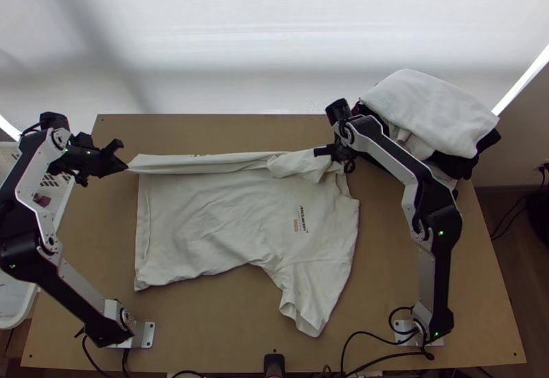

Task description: Fold the t-shirt

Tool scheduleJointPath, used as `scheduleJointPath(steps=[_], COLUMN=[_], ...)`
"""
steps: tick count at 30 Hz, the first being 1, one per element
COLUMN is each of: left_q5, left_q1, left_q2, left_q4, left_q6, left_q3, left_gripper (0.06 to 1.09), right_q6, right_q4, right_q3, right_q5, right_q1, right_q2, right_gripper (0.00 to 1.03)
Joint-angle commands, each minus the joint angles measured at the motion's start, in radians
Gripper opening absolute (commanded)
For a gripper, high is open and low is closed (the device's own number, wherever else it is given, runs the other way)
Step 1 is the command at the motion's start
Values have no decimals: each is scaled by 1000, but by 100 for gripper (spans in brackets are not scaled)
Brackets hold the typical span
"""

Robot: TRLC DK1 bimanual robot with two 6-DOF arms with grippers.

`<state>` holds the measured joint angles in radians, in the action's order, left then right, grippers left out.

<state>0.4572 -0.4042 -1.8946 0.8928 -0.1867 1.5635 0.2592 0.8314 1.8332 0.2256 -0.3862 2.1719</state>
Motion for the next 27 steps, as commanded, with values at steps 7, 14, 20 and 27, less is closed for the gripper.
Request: scheduleJointPath(steps=[7,14,20,27], left_q5=[8,11,29,54], left_q1=[-8,16,5,-22], left_q2=[58,46,100,255], left_q4=[-130,-149,-183,-199], left_q6=[-22,-5,-7,-8], left_q3=[-77,-31,-65,-95], left_gripper=[9,78,105,105], right_q6=[-31,-29,-28,26], right_q4=[-141,-206,-235,-135], right_q3=[-94,-94,-135,-167], right_q5=[55,58,92,90], right_q1=[10,10,-5,-28], right_q2=[-96,-116,-212,-397], right_gripper=[3,22,90,99])
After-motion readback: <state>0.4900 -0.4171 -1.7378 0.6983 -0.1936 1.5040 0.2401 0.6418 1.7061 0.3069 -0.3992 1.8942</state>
